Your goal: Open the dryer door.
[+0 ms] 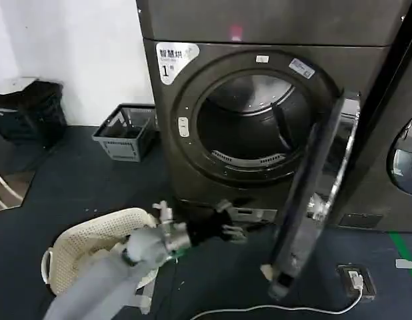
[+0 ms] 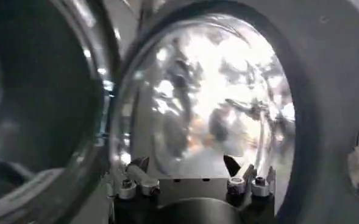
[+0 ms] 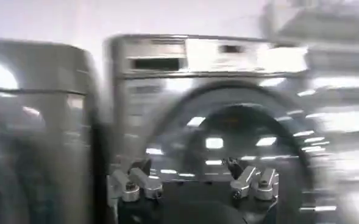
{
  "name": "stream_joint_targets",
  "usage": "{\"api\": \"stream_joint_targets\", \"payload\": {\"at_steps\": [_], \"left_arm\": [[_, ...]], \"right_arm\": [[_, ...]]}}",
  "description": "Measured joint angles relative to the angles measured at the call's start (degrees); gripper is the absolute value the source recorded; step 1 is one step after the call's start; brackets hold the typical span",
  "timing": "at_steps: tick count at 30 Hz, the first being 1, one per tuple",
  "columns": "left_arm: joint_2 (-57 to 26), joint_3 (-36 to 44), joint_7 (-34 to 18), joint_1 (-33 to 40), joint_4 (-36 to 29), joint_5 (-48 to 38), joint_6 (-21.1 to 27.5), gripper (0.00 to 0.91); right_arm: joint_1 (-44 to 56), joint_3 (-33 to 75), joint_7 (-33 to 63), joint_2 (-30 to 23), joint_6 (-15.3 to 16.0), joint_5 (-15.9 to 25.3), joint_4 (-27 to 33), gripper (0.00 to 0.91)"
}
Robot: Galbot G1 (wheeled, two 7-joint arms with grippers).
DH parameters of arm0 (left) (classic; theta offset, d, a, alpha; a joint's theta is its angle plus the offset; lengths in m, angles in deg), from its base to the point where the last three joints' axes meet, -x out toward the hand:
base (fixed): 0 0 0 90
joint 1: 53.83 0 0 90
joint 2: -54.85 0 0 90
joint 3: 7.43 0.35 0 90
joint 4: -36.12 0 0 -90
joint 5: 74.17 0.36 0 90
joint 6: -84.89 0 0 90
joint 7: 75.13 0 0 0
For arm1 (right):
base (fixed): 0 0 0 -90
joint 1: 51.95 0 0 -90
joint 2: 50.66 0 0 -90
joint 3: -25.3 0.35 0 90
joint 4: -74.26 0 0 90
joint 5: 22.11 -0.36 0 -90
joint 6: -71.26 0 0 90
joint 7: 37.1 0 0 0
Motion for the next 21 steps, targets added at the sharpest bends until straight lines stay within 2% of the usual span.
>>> {"api": "stream_joint_targets", "payload": {"at_steps": [6,13,19,21], "left_arm": [[3.80,5.55,-2.26,4.44,2.69,-1.83,-0.31,0.907],[9.48,11.47,-3.45,9.33,7.55,-1.53,-1.22,0.907],[14.05,14.09,-8.78,11.25,10.11,-0.83,-2.06,0.907],[15.67,14.95,-9.01,12.12,11.38,-0.69,-3.01,0.907]], "right_arm": [[0.78,6.11,1.53,2.96,0.89,3.21,3.09,0.907],[2.66,11.24,2.60,3.38,1.14,5.47,2.98,0.907],[3.44,14.99,2.43,5.01,0.02,7.04,6.37,0.907],[3.65,16.09,2.43,5.35,0.14,7.03,6.91,0.907]]}}
